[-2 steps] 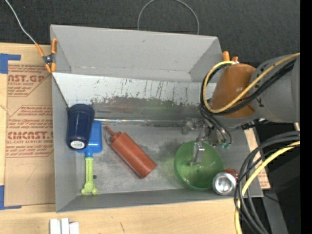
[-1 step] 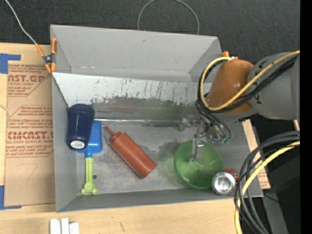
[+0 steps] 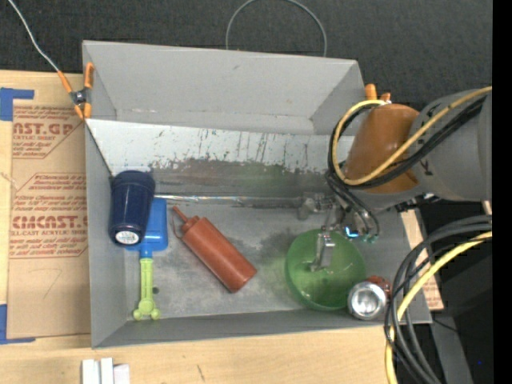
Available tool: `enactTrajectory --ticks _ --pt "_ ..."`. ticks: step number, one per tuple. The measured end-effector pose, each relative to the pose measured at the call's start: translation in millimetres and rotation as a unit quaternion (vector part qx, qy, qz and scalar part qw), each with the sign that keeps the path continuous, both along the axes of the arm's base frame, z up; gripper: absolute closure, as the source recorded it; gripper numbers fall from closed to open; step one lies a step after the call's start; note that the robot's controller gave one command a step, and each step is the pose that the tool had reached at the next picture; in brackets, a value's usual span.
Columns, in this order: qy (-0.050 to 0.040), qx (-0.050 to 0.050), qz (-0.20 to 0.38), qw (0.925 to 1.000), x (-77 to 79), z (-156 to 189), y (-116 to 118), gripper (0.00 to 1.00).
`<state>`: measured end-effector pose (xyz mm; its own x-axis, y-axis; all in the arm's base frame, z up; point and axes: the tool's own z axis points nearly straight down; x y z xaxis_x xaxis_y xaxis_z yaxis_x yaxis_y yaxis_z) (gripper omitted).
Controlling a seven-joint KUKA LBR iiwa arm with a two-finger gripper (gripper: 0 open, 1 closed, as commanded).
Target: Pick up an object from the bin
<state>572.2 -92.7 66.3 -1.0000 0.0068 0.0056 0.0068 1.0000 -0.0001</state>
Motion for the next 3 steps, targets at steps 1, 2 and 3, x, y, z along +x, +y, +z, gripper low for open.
enactTrajectory --ticks 1,2,3 --pt "-0.0062 0.0 0.056 0.9984 11.7 3.7 7.5 0.0" --pt "-0.0043 0.001 0.0 1.0 3.7 4.0 2.1 1.0" --pt "-0.0043 0.001 0.0 1.0 3.7 4.0 2.2 1.0"
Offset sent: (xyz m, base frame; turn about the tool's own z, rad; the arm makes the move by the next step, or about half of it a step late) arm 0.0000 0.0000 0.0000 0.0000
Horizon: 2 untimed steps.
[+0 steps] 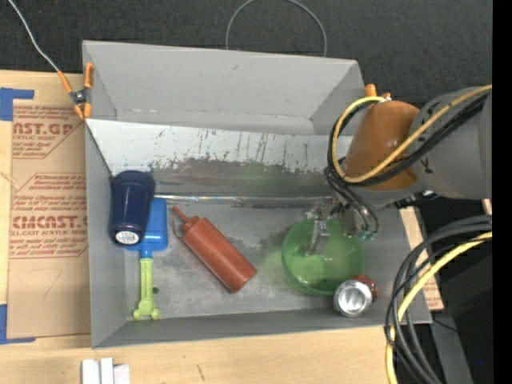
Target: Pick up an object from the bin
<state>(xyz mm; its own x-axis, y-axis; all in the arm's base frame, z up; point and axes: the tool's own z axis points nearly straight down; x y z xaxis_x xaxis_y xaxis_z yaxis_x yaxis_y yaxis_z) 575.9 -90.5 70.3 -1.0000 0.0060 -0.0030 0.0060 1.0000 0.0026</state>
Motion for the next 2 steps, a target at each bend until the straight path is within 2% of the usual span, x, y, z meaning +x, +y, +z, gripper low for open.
enactTrajectory --ticks 2 --pt "0.0016 0.0 0.0 1.0 -1.4 11.6 0.3 1.0"
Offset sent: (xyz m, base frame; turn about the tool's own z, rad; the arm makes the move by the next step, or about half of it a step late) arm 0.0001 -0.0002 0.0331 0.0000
